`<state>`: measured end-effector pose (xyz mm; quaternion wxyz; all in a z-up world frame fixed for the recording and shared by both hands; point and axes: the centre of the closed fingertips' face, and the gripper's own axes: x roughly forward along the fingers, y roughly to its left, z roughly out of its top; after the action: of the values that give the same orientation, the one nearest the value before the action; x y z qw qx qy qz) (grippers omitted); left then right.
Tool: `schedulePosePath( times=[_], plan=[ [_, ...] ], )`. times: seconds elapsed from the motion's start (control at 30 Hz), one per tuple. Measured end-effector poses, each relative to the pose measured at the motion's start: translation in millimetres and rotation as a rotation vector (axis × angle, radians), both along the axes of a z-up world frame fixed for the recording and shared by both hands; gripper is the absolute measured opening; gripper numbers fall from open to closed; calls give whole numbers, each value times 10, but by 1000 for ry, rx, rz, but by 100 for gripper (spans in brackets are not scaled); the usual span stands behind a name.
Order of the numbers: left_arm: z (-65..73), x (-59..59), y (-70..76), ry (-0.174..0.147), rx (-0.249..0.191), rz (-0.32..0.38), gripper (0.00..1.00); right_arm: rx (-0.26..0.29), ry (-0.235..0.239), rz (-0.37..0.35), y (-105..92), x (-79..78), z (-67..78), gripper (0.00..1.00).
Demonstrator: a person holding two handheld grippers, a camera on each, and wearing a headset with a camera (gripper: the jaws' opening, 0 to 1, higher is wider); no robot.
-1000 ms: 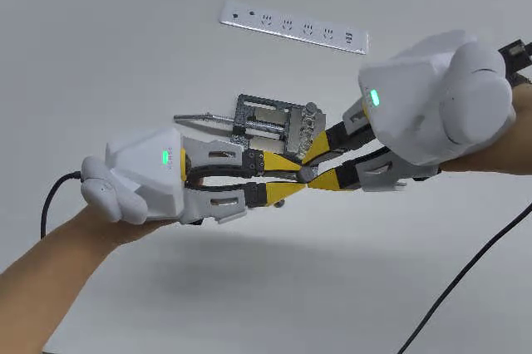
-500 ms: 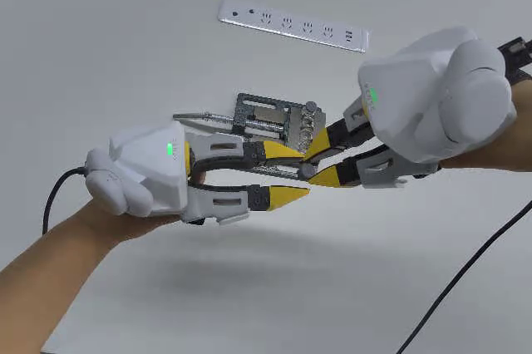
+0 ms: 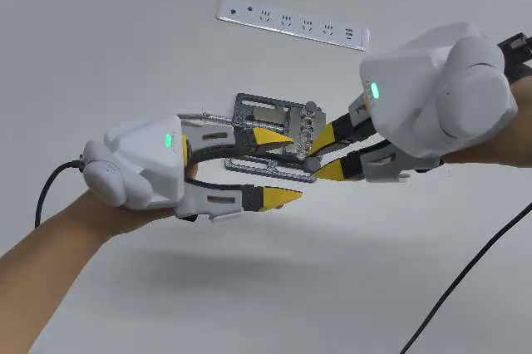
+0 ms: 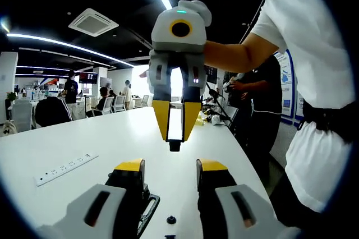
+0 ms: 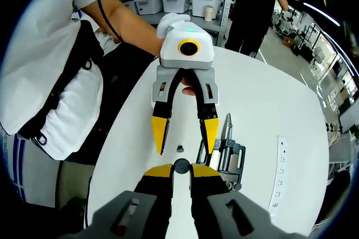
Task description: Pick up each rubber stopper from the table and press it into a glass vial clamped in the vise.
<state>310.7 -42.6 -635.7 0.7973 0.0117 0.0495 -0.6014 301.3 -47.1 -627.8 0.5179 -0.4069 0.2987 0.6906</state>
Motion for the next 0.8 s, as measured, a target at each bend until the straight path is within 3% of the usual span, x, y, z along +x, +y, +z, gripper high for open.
schedulePosePath(
  times=[0.23,0.6,0.8],
  plan=[
    [-101,100,89,29,40,22,37,-29,-15,-28,-50,131,-109,10],
    [-251,328,279,29,90,53,39,-76,-38,-71,-152,389,-291,10],
    [-342,395,385,33,124,56,40,-105,-53,-114,-225,559,-402,10]
  ],
)
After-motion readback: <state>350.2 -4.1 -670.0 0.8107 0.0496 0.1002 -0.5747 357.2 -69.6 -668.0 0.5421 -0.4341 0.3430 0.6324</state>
